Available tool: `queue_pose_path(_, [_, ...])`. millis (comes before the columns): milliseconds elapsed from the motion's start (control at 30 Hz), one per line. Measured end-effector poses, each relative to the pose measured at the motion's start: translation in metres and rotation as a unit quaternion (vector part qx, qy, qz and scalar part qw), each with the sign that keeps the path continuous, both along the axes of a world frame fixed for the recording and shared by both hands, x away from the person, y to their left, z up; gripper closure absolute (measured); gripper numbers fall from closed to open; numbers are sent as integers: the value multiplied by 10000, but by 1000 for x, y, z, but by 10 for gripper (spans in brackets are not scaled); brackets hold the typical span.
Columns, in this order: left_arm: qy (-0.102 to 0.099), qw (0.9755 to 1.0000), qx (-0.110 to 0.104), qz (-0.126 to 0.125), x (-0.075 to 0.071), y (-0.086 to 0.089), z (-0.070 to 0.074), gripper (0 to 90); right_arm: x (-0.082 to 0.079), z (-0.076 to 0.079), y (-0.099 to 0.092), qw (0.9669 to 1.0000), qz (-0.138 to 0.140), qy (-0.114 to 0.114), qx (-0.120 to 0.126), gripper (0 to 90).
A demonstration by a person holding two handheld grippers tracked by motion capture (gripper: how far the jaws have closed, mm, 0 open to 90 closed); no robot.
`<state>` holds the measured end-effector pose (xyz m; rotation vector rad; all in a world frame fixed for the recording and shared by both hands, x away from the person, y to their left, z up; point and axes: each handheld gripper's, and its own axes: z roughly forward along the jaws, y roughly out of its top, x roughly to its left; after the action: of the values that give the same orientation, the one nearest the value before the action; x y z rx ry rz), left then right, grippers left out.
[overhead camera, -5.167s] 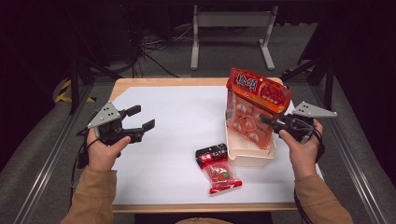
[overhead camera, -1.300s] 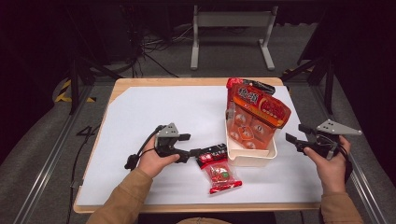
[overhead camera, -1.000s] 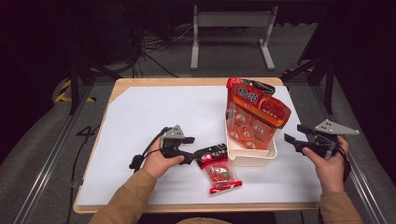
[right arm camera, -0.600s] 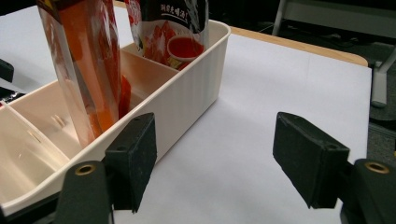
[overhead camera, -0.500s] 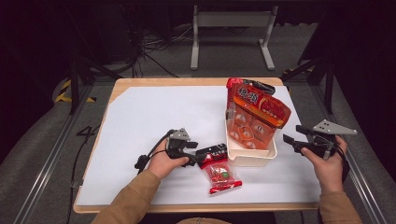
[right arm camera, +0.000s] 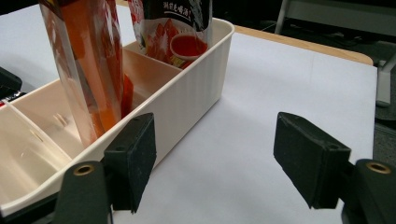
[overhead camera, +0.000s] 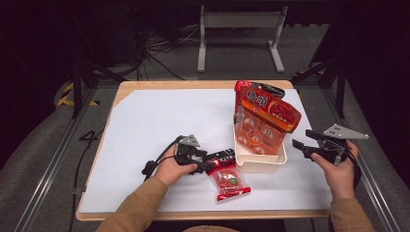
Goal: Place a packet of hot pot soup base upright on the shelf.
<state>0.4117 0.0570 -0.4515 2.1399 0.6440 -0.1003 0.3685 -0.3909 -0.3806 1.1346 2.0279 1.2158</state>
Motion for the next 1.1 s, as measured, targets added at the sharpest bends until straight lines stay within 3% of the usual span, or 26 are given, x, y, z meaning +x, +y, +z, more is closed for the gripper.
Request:
queue_pose_path(333, [170,9998,102,-63,-3,-1,-1,439,0,-1,1,10000,33,28,24,295])
queue_pose_path(533, [247,9995,165,-50,-3,-2,0,607,1,-1,1,10000,39,26,22,295])
queue_pose_path(767, [156,9997,158,140,-2,0,0,816,1,-1,2,10000,65,21,19,295])
queue_pose_path(833, [76,9995,241,192,-2,0,2,883,1,-1,2,10000,65,16,17,296])
queue_pose_path(1100, [-16,9999,90,65,-7,6,16,896,1,-1,0,10000,59,18,51,312])
